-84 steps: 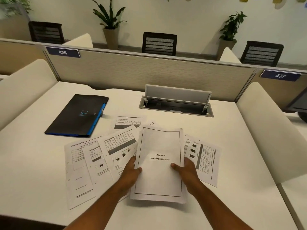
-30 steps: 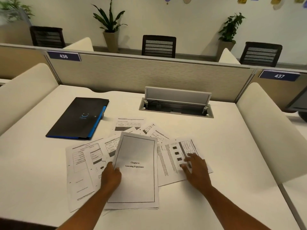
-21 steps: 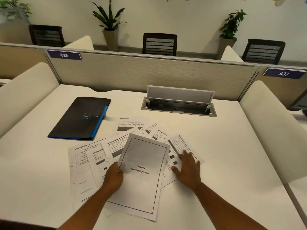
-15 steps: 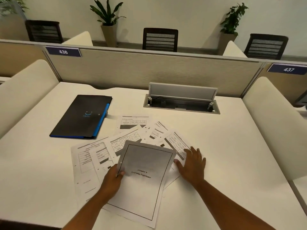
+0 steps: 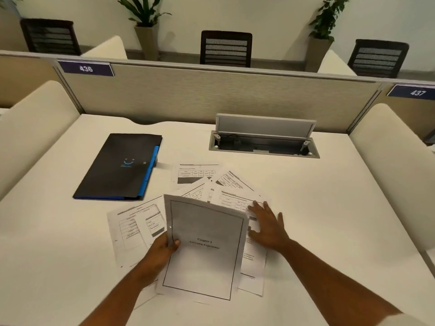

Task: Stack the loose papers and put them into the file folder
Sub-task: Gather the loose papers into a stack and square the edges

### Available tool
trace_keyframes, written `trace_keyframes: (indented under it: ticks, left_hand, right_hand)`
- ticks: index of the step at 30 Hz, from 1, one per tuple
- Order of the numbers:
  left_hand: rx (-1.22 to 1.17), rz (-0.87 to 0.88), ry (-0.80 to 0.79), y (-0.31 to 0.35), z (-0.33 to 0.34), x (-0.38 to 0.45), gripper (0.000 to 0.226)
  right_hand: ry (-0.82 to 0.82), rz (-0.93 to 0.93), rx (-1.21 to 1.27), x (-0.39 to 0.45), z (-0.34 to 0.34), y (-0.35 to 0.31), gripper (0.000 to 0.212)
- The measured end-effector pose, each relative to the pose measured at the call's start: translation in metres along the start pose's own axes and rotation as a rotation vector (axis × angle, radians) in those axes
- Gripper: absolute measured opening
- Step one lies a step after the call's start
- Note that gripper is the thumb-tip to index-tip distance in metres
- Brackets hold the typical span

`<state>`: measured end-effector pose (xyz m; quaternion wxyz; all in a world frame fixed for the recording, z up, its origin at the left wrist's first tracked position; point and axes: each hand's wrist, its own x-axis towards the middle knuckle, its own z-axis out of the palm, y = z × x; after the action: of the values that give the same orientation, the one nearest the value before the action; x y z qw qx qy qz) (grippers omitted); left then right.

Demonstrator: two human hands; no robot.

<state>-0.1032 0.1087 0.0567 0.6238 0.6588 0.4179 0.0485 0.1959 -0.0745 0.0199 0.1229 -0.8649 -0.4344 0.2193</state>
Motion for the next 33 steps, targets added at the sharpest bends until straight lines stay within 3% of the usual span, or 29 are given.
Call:
trace_keyframes:
  ticks: [3, 6, 8, 12, 14, 17, 19, 21, 24, 27, 33]
  left_hand:
    - [0.019, -0.002, 0.008, 0.015, 0.006, 0.009, 0.035]
    - [0.083, 0.023, 0.031, 0.03, 0.015, 0.016, 0.051]
    - [0.115, 0.06, 0.053, 0.033, 0.022, 0.02, 0.055]
    - [0.164, 0.084, 0.064, 0.031, 0.031, 0.026, 0.059]
    - [0.172, 0.083, 0.074, 0.031, 0.035, 0.028, 0.058]
    - [0.108, 0.052, 0.079, 0.033, 0.04, 0.029, 0.049]
    - [0.072, 0.027, 0.072, 0.032, 0.041, 0.031, 0.041]
    - [0.054, 0.021, 0.033, 0.033, 0.043, 0.032, 0.035]
    - [0.105, 0.072, 0.031, 0.034, 0.052, 0.036, 0.031]
    - [0.229, 0.164, 0.165, 0.035, 0.063, 0.037, 0.031]
    - [0.108, 0.052, 0.14, 0.038, 0.069, 0.035, 0.031]
  right_hand:
    - [0.093, 0.065, -0.014, 0.002, 0.004, -0.016, 0.084]
    - [0.325, 0.296, 0.095, -0.004, 0.012, -0.027, 0.082]
    - [0.377, 0.446, 0.163, -0.011, 0.014, -0.03, 0.073]
    - [0.319, 0.252, 0.392, -0.022, 0.02, -0.025, 0.091]
    - [0.278, 0.241, 0.406, -0.016, 0.023, -0.027, 0.095]
    - [0.243, 0.344, 0.526, -0.005, 0.034, -0.026, 0.066]
    - [0.283, 0.318, 0.453, 0.001, 0.046, -0.017, 0.047]
    - [0.286, 0.317, 0.359, 0.004, 0.061, -0.003, 0.043]
    - [0.315, 0.343, 0.341, 0.003, 0.064, 0.0, 0.072]
    - [0.345, 0.284, 0.449, -0.007, 0.054, -0.004, 0.073]
    - [0.374, 0.227, 0.754, -0.024, 0.037, -0.005, 0.074]
